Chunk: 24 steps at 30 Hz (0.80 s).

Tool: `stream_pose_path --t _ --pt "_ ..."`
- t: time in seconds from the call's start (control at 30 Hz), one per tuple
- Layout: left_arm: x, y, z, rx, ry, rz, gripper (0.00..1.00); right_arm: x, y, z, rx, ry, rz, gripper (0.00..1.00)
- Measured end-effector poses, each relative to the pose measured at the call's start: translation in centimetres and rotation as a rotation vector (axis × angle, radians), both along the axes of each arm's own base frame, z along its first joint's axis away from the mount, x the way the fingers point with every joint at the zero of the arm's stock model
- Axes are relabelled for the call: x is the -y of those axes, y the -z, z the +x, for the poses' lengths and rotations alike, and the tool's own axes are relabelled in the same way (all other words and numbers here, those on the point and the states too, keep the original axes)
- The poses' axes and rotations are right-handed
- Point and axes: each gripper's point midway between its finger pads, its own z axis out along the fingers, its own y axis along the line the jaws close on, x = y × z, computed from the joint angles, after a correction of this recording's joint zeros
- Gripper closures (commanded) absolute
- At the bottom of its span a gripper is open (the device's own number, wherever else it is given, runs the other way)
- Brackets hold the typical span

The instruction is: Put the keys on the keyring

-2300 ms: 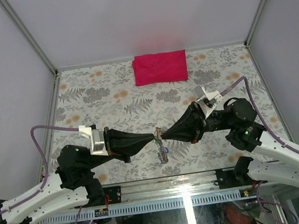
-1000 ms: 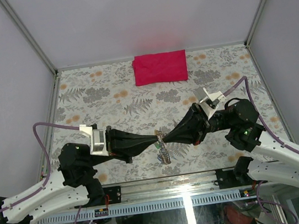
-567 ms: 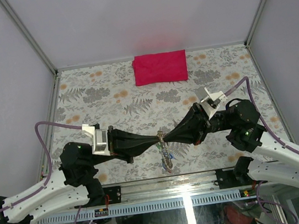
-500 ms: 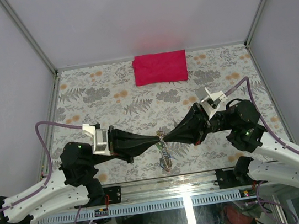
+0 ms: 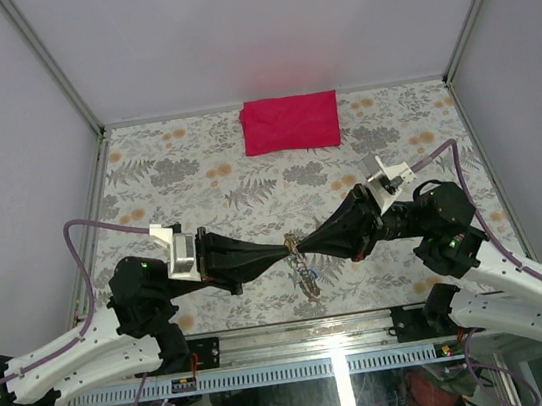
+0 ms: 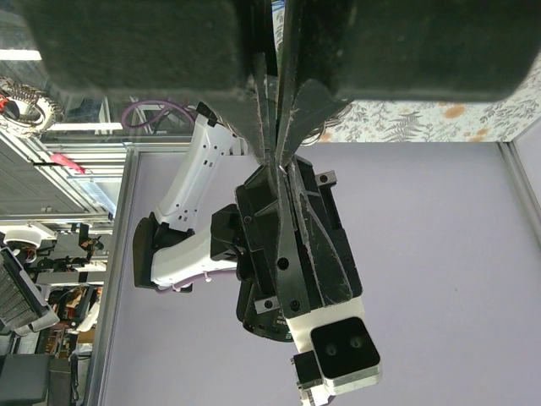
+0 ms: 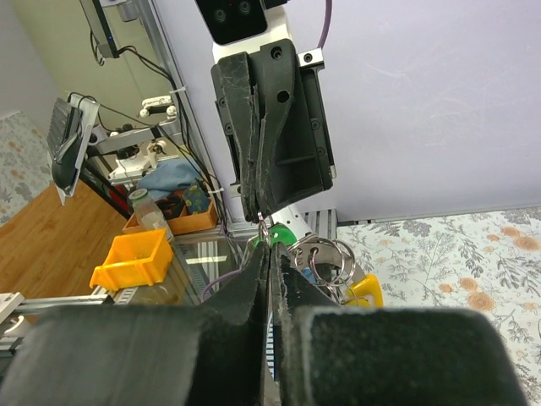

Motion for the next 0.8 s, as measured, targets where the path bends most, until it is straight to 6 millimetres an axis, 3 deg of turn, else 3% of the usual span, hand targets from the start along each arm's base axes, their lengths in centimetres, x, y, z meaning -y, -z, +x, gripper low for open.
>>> stream_pose_path --t 0.8 --pt "0.2 0.0 0.6 0.002 -0.028 0.019 1.0 0.3 -0.3 1.1 -0.07 0.071 0.011 1.0"
